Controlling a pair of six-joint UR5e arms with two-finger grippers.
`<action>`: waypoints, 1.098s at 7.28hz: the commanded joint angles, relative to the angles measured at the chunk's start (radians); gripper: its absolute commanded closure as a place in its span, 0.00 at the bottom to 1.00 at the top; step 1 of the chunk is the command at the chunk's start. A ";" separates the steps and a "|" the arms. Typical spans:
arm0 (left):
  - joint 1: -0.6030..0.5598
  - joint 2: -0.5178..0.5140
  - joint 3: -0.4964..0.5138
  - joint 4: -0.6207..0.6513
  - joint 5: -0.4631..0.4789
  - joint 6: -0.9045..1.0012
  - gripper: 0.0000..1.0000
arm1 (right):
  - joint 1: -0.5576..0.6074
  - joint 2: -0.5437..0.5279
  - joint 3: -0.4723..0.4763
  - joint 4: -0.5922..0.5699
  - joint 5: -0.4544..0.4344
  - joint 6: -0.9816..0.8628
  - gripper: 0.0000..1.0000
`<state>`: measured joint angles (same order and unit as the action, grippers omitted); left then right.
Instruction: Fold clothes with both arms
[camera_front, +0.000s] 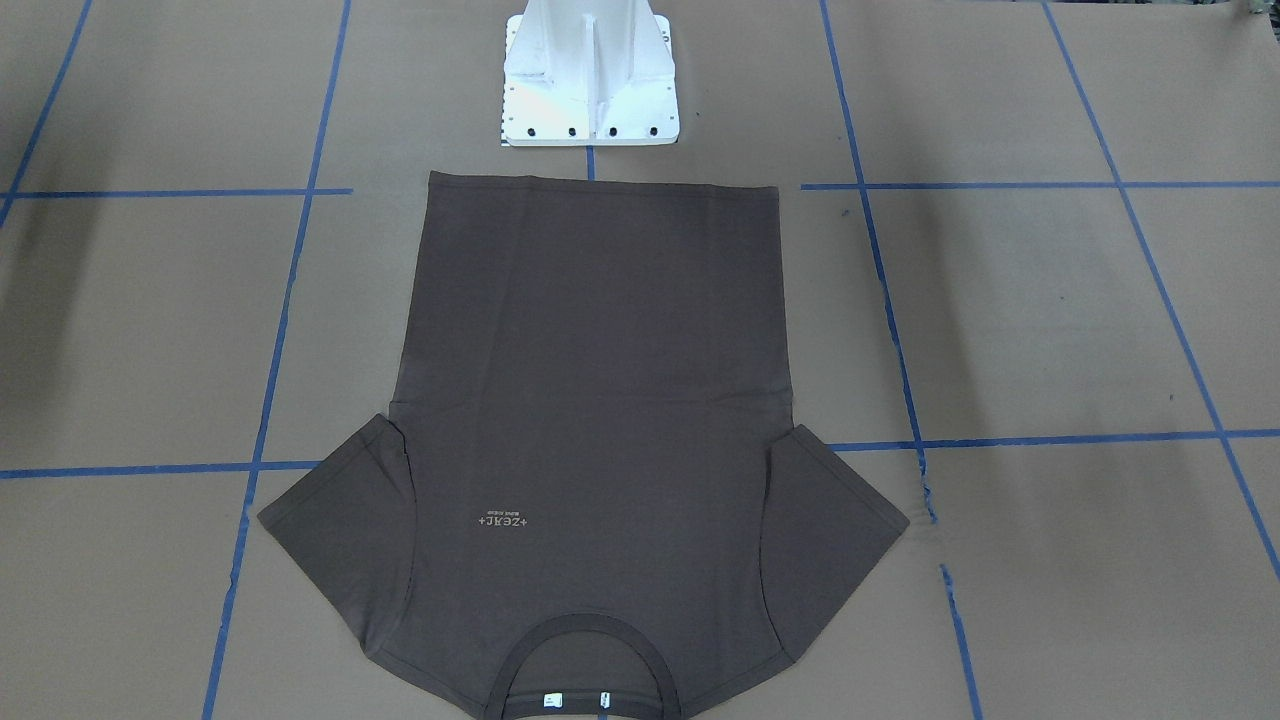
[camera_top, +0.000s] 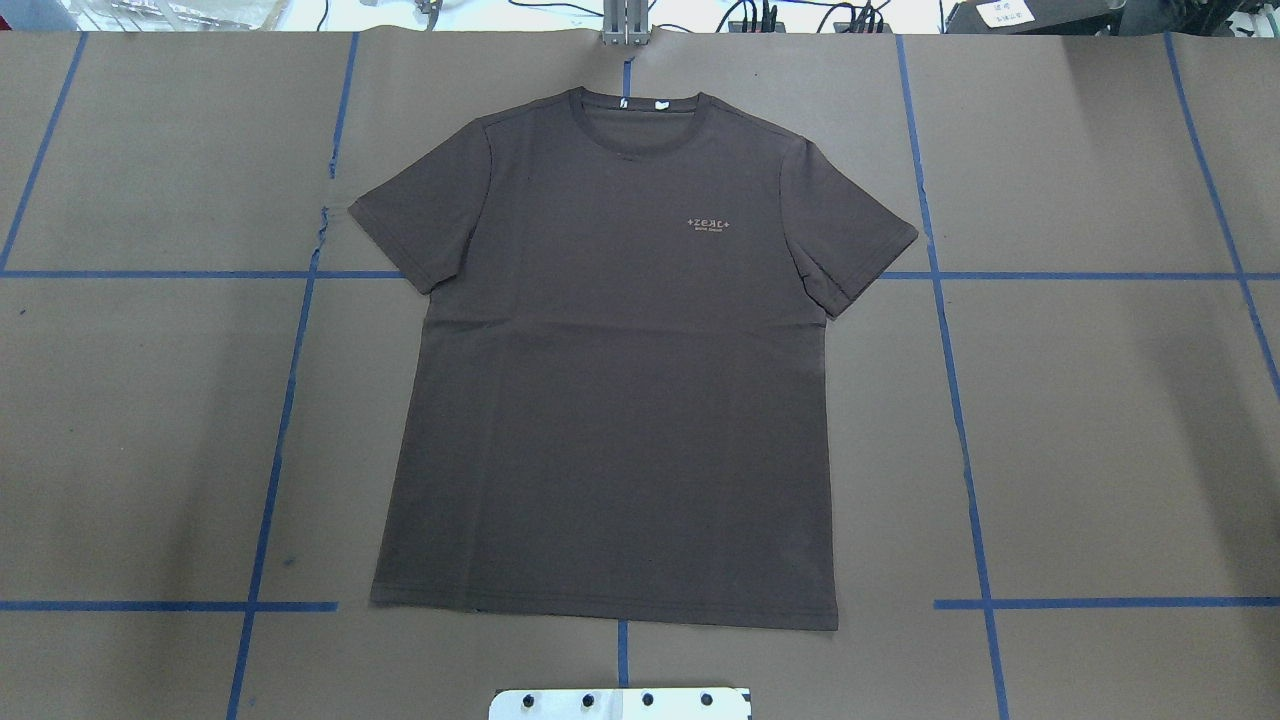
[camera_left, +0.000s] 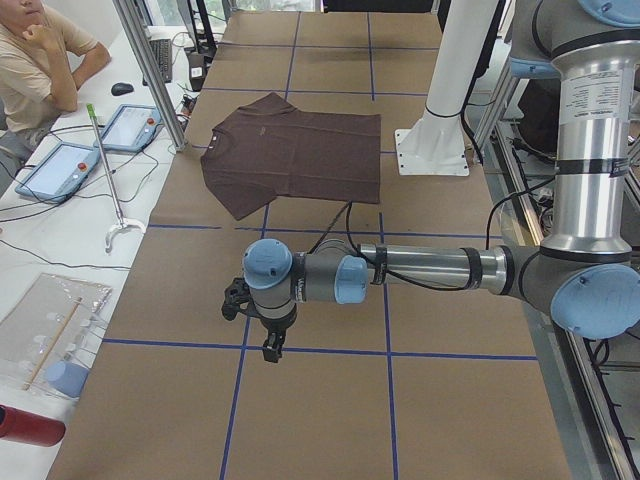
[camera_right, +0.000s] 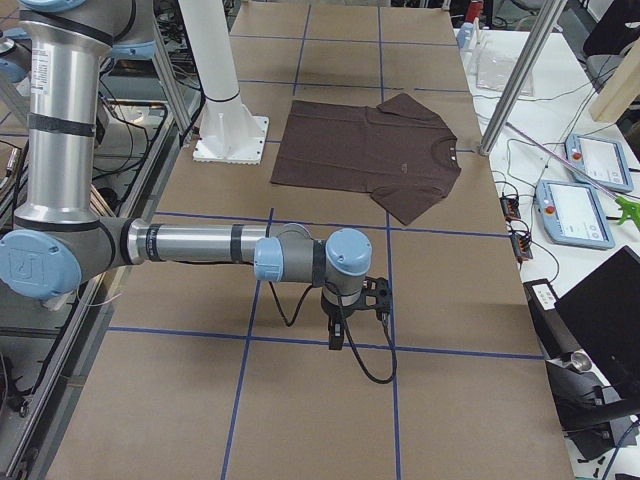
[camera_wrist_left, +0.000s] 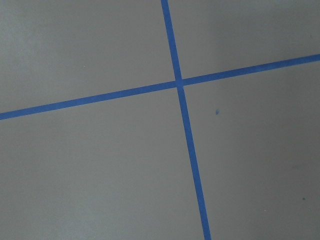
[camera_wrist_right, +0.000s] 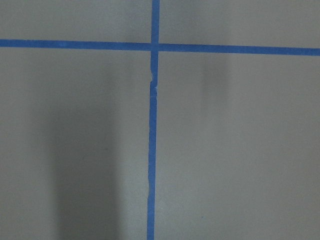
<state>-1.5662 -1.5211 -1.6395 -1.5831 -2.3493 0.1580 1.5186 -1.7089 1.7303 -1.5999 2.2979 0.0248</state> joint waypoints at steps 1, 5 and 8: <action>0.000 -0.001 -0.002 -0.002 0.004 0.006 0.00 | 0.000 0.000 -0.002 -0.002 0.000 0.001 0.00; 0.000 -0.004 -0.042 -0.036 -0.007 0.005 0.00 | -0.009 0.008 -0.003 0.017 0.023 -0.005 0.00; 0.000 -0.004 -0.028 -0.382 0.021 0.000 0.00 | -0.023 0.061 -0.101 0.445 0.017 0.007 0.00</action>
<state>-1.5662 -1.5259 -1.6760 -1.8262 -2.3393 0.1620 1.5017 -1.6791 1.6706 -1.3291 2.3178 0.0265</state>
